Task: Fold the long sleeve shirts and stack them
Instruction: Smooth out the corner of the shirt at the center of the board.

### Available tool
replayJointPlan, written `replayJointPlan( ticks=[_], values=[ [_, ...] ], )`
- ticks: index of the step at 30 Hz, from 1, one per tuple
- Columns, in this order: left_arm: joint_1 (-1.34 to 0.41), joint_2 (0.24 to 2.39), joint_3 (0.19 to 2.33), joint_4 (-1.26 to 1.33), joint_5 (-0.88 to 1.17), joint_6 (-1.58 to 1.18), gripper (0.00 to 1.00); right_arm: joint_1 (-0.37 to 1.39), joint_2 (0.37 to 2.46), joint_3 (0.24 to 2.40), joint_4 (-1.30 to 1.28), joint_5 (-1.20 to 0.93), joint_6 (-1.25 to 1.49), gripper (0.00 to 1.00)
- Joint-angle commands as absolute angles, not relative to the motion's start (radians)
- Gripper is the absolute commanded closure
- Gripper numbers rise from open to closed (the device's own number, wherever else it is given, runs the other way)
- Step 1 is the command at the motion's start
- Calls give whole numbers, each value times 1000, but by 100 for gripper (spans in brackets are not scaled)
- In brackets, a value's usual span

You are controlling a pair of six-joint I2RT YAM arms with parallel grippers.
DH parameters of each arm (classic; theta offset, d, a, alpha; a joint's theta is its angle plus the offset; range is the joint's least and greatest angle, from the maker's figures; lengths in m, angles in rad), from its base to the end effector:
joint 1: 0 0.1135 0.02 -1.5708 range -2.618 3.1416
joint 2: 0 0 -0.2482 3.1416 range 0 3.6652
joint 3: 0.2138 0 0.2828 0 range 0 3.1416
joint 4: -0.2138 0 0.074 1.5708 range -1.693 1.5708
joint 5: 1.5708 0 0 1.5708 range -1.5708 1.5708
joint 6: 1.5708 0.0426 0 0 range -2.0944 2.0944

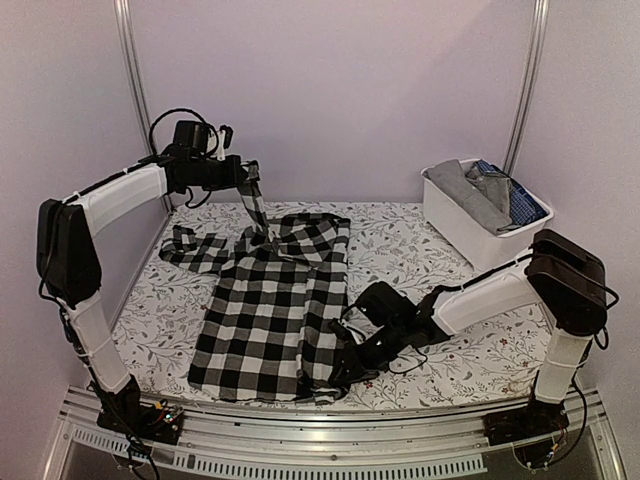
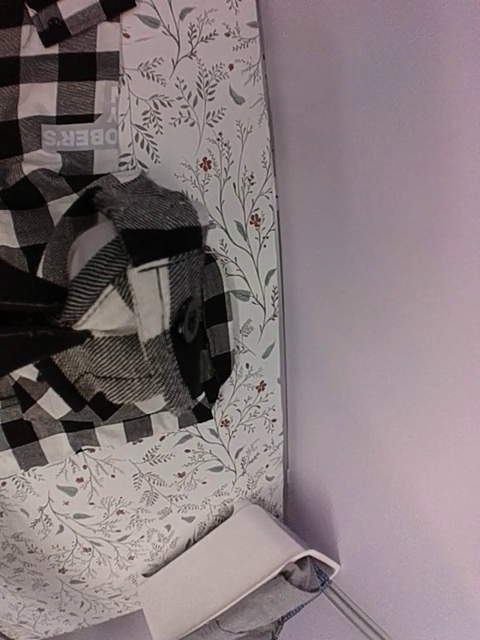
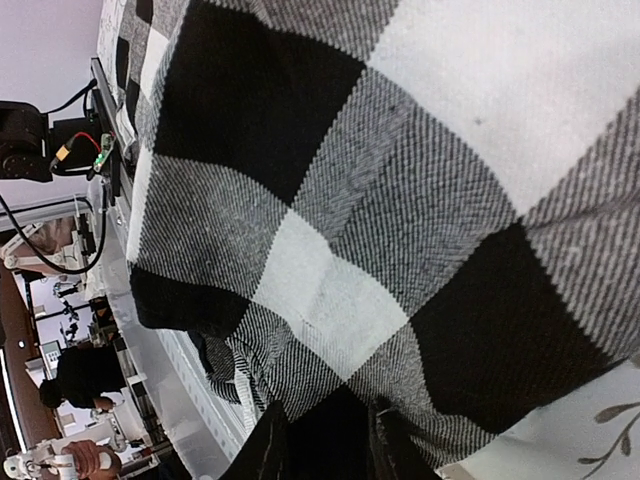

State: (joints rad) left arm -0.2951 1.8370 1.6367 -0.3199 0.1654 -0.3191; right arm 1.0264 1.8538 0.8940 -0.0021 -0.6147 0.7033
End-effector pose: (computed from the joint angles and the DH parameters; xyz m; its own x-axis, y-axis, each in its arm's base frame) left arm 0.4464 -0.1430 0.2991 -0.5844 -0.1458 -0.7982 0.2530 0.9020 -0.3499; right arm 0.1650 0.3200 0.0706 -0.8865 -0.4440 -0.1303 -0.3886 0.5613 0.7307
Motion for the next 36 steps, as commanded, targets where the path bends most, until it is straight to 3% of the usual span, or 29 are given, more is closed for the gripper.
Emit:
replayJointPlan(
  ticks=[1, 11, 19, 25, 36],
  values=[
    [-282, 1841, 1650, -327, 149, -298, 100, 1081, 1821, 935, -125, -571, 644, 73],
    [-278, 1847, 1657, -333, 150, -294, 100, 1134, 1833, 988, -232, -469, 640, 78],
    [-278, 1843, 1660, -337, 153, -290, 100, 1076, 1774, 1200, -282, -410, 593, 75],
    [-276, 1845, 1660, -338, 162, -294, 100, 1052, 1896, 1296, -212, -486, 588, 76],
    [-277, 1842, 1654, -336, 176, -299, 100, 1118, 2079, 1254, -77, -594, 671, 77]
  ],
)
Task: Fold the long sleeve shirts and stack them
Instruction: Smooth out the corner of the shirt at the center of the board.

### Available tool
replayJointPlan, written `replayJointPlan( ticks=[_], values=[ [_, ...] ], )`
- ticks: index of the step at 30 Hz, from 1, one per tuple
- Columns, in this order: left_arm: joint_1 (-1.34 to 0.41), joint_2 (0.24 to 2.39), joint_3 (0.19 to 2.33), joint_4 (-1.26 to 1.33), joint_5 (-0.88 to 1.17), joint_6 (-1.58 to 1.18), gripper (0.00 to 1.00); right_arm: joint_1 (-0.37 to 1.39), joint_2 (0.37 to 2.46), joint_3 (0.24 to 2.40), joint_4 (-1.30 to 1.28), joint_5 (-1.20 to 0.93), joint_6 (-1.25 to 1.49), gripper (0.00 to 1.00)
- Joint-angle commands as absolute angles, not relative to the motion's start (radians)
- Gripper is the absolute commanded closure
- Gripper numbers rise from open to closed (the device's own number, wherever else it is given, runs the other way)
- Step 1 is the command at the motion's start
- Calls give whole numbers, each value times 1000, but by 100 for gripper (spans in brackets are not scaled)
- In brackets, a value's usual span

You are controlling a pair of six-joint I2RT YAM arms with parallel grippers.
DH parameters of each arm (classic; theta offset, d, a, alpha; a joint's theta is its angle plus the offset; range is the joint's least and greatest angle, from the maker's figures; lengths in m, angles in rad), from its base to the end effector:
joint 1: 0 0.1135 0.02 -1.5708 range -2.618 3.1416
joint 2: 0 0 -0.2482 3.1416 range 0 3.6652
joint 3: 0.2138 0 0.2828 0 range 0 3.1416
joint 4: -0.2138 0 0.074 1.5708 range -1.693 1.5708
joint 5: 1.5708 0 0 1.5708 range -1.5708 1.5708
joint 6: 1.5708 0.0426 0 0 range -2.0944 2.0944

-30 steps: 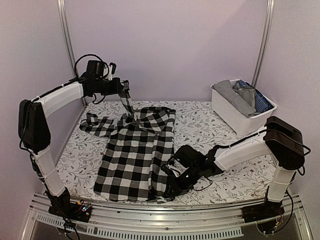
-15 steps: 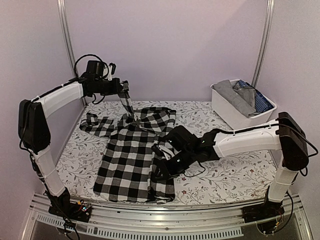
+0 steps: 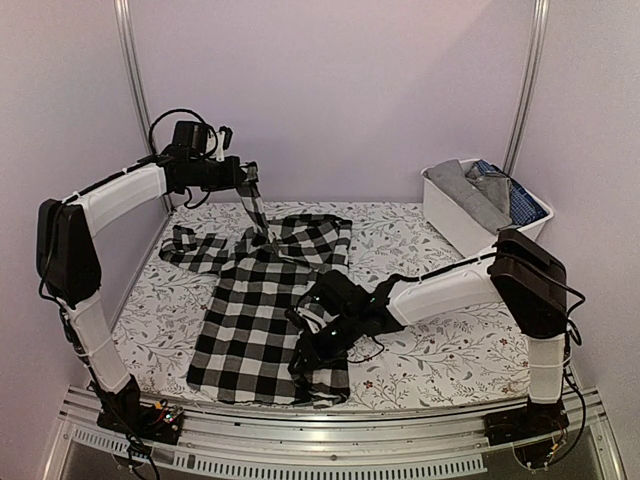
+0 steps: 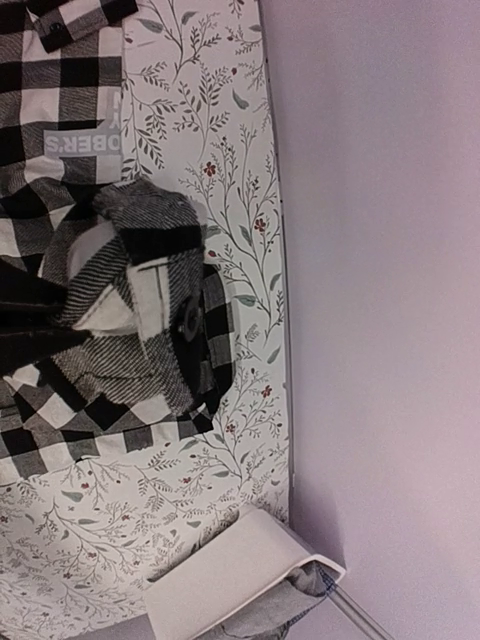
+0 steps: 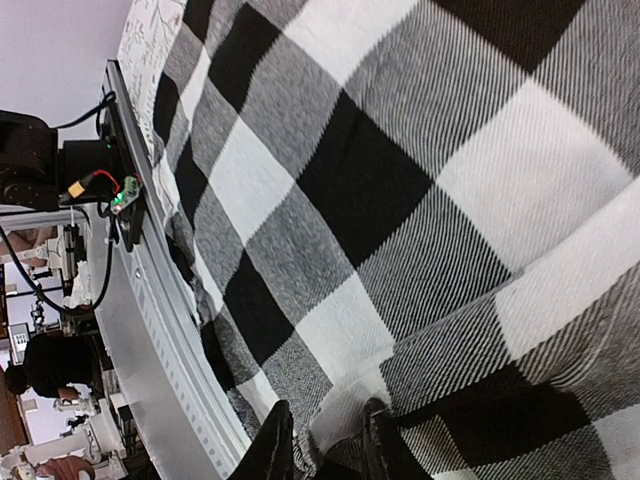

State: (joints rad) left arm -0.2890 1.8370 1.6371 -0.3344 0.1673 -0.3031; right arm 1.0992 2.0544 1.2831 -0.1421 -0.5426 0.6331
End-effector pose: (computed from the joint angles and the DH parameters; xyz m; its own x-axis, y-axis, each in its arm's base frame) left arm 0.4465 -0.1402 0.2978 -0.5907 -0.1314 -0.7961 0.2536 0.9064 -0.3378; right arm 0.1816 0.4045 0.0962 -0.8261 -0.5046 -0.2508 -0.5178 0.5043 0.6911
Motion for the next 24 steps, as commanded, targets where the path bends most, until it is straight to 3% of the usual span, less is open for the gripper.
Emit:
replayJointPlan(
  ticks=[1, 13, 24],
  values=[
    [-278, 1843, 1654, -335, 176, -298, 100, 1118, 2081, 1246, -74, -596, 677, 77],
    [-278, 1842, 1658, -340, 189, -299, 100, 940, 1907, 1184, -9, -627, 666, 73],
    [-279, 1820, 1635, -350, 304, -302, 100, 784, 2064, 1142, 209, -672, 746, 73]
  ],
)
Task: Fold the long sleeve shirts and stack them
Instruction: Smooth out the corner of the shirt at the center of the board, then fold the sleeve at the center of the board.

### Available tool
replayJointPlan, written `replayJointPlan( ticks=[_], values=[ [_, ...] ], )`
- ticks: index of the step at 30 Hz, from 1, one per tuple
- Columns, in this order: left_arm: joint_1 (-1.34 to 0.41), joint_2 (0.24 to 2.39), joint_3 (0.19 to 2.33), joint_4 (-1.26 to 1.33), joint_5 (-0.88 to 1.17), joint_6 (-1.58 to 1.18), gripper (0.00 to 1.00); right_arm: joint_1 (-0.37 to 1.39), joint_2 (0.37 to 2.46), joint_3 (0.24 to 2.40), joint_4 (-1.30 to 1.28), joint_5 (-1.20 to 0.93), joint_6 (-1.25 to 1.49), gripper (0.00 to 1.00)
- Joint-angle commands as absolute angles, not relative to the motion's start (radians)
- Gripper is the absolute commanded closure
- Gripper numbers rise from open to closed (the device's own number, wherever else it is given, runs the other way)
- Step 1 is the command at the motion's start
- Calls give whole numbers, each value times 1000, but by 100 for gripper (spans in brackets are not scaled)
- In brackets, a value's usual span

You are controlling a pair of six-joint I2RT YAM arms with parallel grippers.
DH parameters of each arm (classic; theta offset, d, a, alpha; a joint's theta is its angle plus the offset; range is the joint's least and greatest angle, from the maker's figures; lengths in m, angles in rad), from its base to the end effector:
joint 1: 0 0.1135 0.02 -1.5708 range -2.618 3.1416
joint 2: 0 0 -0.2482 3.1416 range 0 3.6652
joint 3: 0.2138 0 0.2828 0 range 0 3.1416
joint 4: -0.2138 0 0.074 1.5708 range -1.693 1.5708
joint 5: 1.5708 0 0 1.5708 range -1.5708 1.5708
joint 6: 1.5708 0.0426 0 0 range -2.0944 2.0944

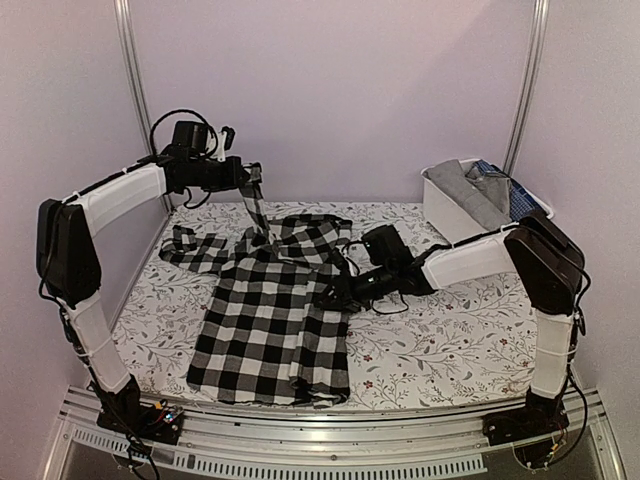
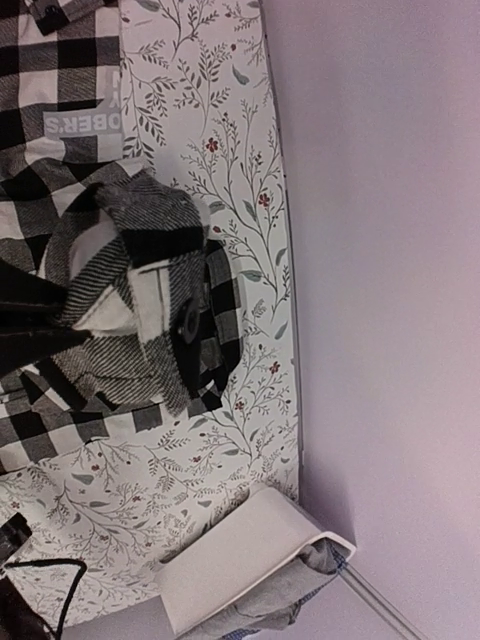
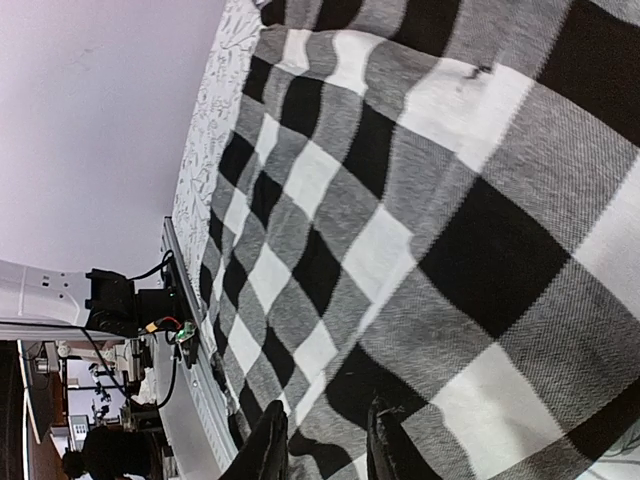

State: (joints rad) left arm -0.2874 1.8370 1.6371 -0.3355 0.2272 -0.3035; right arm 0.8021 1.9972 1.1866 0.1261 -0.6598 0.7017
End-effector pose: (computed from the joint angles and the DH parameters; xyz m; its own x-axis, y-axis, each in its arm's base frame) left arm 0.4455 -0.1417 0.2980 -0.6050 -0.1248 -0.7864 0.2946 0.8824 -0.3667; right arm 0.2871 0.3344 0.1125 -0.9154 -0.2129 -0.3415 -0.4022 0.4522 0.7961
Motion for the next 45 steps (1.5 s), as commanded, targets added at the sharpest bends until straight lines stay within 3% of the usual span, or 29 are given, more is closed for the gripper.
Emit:
replayJointPlan(
  ticks=[1, 8, 14, 25, 34, 41, 45],
  values=[
    [-279, 1811, 1623, -352, 327, -303, 100, 779, 2077, 1137, 209, -661, 757, 73],
    [-298, 1741, 1507, -344, 449, -305, 100, 776, 2109, 1114, 222, -630, 790, 73],
    [-328, 1704, 1447, -376, 541, -279, 100, 776, 1995, 1111, 190, -564, 778, 71],
    [-533, 1712, 1340, -446, 620, -239, 100, 776, 1685, 1084, 45, -151, 666, 58],
    [-693, 1783, 1287, -514, 640, -178, 99, 776, 1626, 1063, -53, -48, 623, 53],
    [-770, 1830, 1262, -581, 644, -137, 93, 781, 1620, 1027, -54, -108, 620, 48],
    [-782, 1828, 1244, -599, 632, -133, 76, 811, 1640, 1029, -78, -113, 604, 47]
  ],
)
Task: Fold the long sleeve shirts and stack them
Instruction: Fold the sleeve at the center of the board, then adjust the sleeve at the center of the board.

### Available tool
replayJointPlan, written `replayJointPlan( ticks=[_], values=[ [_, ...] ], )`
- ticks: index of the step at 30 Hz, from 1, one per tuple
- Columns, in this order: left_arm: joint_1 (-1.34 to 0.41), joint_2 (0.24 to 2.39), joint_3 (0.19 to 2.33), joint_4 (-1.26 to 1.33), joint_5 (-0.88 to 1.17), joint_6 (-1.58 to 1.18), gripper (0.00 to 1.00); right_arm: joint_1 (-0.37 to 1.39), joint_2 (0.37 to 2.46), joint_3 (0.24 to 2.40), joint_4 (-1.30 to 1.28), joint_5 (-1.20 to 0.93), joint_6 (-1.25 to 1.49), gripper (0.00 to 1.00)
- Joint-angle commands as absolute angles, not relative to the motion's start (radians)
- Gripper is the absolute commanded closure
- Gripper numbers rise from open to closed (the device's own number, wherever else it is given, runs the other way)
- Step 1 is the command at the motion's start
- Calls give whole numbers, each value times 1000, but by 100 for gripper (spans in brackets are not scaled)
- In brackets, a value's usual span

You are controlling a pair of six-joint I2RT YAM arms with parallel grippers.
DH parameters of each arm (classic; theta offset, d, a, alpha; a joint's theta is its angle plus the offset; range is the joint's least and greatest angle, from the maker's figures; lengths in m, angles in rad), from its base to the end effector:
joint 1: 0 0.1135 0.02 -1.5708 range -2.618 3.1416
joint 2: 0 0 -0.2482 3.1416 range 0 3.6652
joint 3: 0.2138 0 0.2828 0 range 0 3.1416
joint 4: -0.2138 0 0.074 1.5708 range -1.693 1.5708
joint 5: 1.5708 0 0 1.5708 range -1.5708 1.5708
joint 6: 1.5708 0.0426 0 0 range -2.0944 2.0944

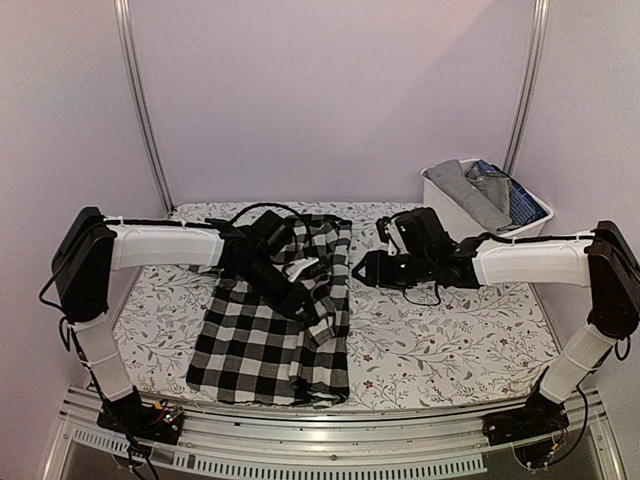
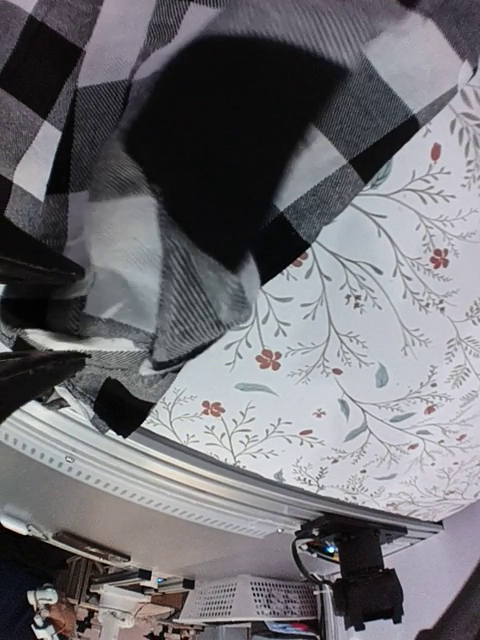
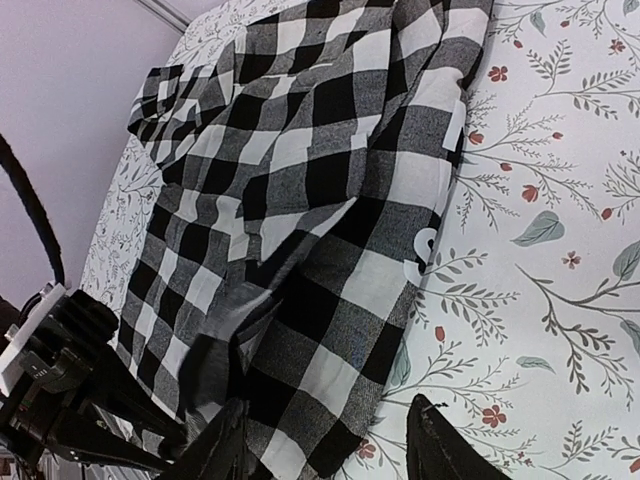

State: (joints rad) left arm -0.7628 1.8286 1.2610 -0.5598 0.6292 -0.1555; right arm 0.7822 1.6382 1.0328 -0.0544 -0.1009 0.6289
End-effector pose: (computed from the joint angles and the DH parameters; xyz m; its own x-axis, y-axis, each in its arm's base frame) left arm 0.2683 -0.2911 0.1576 -0.7599 0.5531 -0.3415 0.6311 0.5017 -0.5916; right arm 0.2737 0.2780 0.1819 -0.7973 0.0328 -0.6026 -0.3570 0.7795 0.5147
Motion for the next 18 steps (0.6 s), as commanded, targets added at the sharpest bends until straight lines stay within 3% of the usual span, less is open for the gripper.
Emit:
replayJointPlan(
  ticks=[1, 3, 6, 18],
  values=[
    [-782, 1822, 1239, -598, 621, -137, 69, 822, 1646, 1033, -84, -107, 596, 47],
    [-782, 1794, 1220, -585, 582, -160, 51, 845, 1663, 1044, -103, -97, 579, 47],
    [-769, 1741, 1186, -537, 560, -212, 44, 879, 1692, 1067, -135, -85, 551, 47],
    [-604, 1685, 1040, -315, 412, -528, 51, 968, 1817, 1138, -224, -80, 502, 59]
  ],
)
